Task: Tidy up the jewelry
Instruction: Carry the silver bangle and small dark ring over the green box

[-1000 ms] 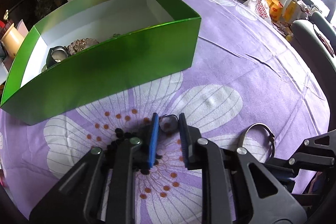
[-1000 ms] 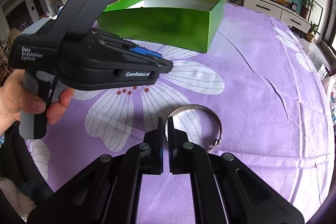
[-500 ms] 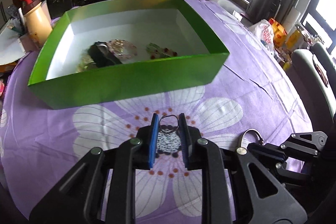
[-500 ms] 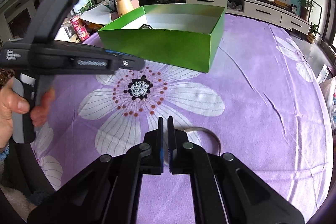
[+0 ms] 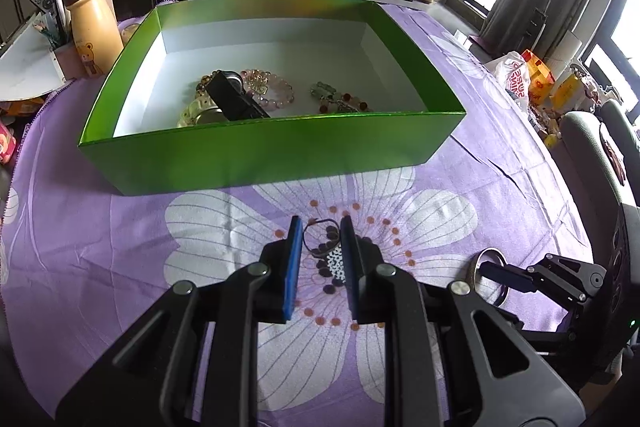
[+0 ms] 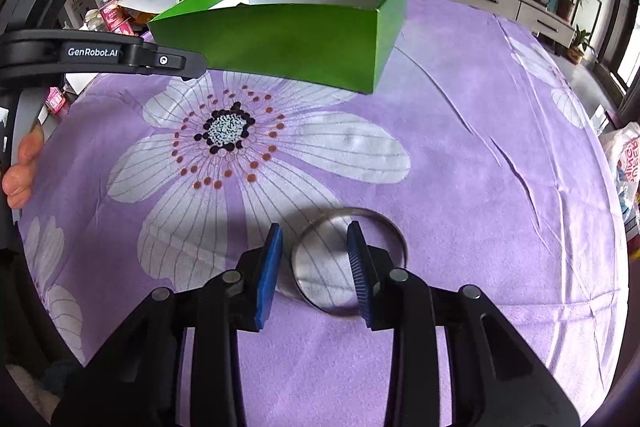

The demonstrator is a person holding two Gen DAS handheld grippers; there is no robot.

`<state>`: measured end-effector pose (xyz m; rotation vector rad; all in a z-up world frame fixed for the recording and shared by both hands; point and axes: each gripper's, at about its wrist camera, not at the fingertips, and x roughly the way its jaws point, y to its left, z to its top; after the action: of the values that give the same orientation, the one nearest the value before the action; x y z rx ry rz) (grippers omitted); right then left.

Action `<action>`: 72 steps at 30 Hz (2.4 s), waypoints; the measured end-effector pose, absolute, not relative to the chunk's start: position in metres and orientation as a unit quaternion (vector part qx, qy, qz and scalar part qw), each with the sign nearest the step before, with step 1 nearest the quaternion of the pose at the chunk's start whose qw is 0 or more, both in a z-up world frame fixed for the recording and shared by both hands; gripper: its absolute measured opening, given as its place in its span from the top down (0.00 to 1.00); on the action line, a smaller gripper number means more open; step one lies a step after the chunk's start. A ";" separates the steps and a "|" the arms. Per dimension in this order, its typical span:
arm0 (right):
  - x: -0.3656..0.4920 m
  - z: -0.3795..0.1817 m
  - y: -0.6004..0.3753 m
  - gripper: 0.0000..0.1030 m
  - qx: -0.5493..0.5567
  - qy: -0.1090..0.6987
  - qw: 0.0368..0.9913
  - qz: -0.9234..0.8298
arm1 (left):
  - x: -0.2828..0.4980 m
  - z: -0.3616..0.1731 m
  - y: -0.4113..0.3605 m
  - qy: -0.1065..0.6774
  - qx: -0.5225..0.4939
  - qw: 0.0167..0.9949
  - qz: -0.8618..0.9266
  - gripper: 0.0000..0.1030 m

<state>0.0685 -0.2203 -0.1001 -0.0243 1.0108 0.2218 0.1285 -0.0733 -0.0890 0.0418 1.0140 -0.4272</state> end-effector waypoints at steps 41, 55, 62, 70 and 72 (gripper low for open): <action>0.185 0.055 -0.185 0.97 -0.016 0.329 0.934 0.139 | 0.211 0.005 -0.033 0.427 -0.015 0.892 -0.150 0.82; 0.240 0.031 -0.201 0.97 0.042 0.368 0.919 0.138 | 0.264 -0.008 -0.040 0.455 -0.036 0.879 -0.141 0.82; 0.251 0.009 -0.204 0.97 0.046 0.386 0.912 0.132 | 0.278 -0.028 -0.044 0.469 -0.027 0.873 -0.129 0.82; 0.265 -0.005 -0.204 0.97 0.050 0.398 0.907 0.130 | 0.290 -0.040 -0.047 0.477 -0.020 0.870 -0.123 0.82; 0.269 -0.008 -0.203 0.97 0.052 0.400 0.906 0.129 | 0.292 -0.042 -0.048 0.478 -0.017 0.870 -0.122 0.82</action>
<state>0.2687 -0.2035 -0.0081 0.1066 0.8268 0.2667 0.2918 -0.0478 -0.0423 -0.0353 0.9998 -0.2554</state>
